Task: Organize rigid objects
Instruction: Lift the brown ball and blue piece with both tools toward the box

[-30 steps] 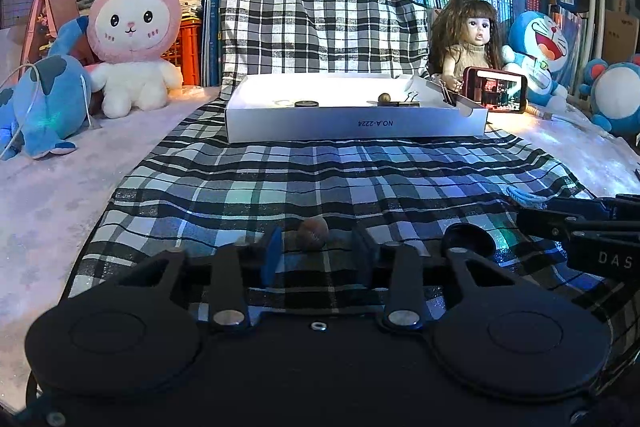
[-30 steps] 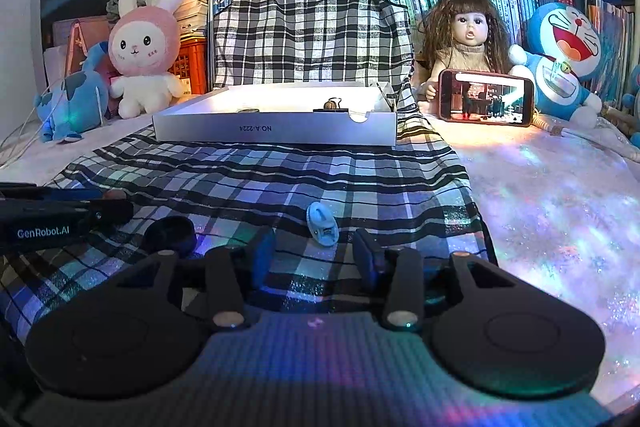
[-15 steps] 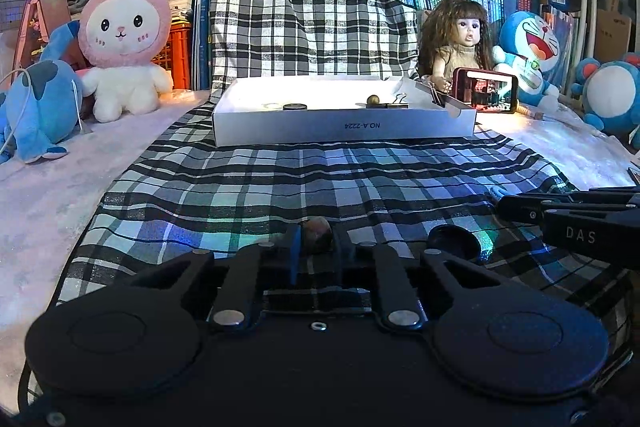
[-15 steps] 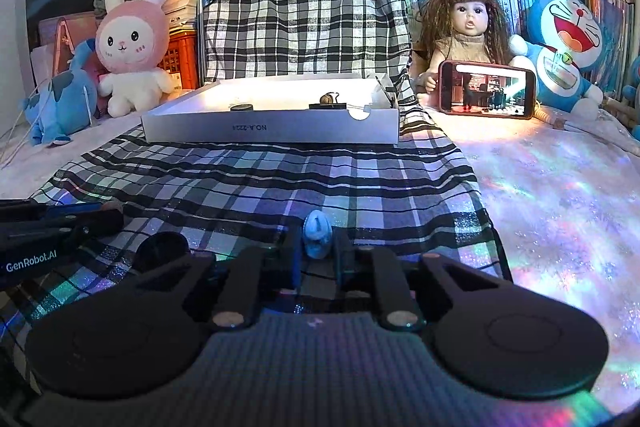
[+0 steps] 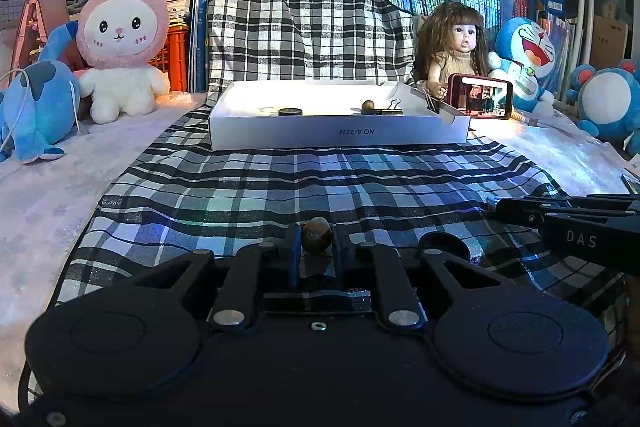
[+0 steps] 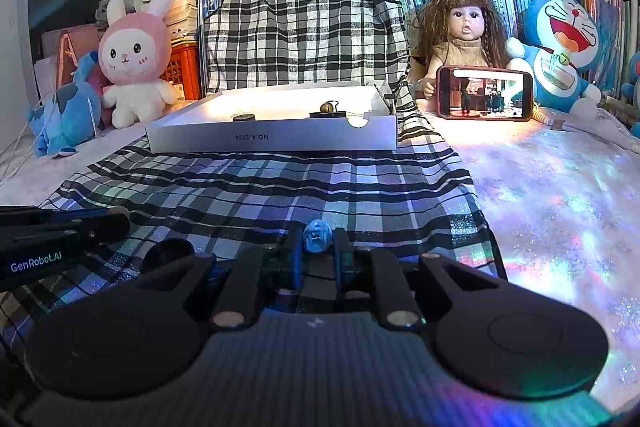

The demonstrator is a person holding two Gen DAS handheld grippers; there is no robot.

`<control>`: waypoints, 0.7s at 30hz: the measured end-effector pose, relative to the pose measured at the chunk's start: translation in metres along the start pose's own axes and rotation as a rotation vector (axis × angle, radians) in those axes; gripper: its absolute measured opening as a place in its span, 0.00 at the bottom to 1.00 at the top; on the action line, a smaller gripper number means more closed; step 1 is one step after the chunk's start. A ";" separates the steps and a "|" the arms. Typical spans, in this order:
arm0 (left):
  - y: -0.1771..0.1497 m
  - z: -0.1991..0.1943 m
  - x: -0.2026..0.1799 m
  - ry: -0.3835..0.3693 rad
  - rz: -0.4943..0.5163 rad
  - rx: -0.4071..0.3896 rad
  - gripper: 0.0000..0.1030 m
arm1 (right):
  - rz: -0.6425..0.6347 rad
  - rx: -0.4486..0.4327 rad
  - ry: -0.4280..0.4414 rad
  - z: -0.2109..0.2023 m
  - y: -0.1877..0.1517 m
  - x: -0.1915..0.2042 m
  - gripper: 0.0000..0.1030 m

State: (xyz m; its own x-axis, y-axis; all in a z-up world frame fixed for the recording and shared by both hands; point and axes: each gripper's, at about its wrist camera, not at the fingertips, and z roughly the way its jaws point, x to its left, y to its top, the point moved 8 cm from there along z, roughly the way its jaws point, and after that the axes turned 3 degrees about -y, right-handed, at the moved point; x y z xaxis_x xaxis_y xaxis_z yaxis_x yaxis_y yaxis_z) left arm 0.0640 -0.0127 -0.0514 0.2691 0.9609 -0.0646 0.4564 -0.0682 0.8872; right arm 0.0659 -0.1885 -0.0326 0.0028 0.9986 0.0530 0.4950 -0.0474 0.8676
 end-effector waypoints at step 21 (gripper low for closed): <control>-0.001 0.001 0.004 0.005 -0.008 0.010 0.15 | -0.020 0.040 -0.017 0.011 -0.001 0.002 0.23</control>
State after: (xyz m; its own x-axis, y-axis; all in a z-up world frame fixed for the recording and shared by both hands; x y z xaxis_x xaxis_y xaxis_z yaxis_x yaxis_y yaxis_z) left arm 0.0651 -0.0091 -0.0530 0.2612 0.9628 -0.0689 0.4669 -0.0635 0.8820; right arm 0.0751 -0.1862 -0.0384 0.0074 0.9996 0.0271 0.5291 -0.0270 0.8481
